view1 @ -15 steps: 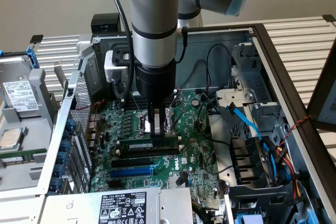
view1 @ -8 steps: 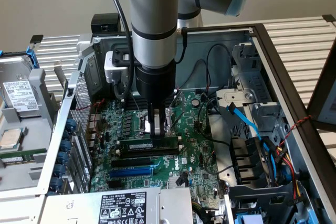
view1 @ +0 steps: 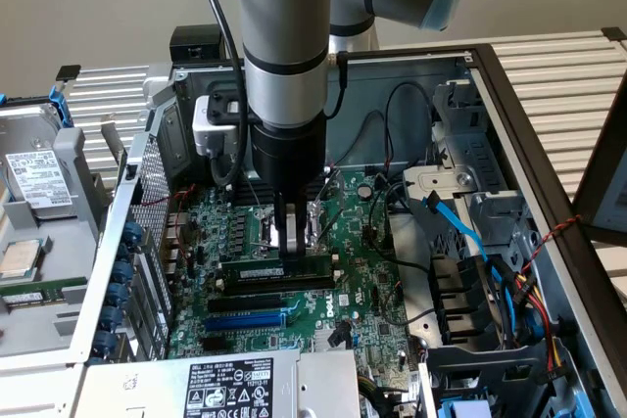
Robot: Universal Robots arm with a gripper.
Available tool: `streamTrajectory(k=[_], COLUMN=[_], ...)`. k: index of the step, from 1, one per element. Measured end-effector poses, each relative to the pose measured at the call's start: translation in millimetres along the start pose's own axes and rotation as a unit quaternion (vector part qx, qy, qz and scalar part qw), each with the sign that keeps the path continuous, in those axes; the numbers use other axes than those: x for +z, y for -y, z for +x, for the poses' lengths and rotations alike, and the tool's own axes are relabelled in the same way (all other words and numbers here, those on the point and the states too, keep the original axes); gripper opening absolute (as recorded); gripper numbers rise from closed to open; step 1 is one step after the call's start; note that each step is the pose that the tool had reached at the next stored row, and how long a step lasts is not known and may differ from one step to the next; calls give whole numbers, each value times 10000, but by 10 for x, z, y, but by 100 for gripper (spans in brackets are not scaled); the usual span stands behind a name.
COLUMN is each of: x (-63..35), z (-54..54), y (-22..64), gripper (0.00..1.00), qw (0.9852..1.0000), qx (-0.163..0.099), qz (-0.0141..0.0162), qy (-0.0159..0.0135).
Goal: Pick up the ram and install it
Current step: 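Insert the ram into the slot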
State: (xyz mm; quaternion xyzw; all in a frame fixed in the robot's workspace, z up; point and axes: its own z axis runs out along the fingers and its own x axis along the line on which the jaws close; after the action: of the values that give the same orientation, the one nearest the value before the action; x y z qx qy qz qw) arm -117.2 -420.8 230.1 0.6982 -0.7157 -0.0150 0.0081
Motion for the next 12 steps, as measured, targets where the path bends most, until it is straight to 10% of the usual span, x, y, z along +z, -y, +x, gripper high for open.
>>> streamTrajectory(k=[12], x=[12], z=[1], y=[0], gripper=[13], qw=[10000], qx=[0], qz=[1], qy=[3])
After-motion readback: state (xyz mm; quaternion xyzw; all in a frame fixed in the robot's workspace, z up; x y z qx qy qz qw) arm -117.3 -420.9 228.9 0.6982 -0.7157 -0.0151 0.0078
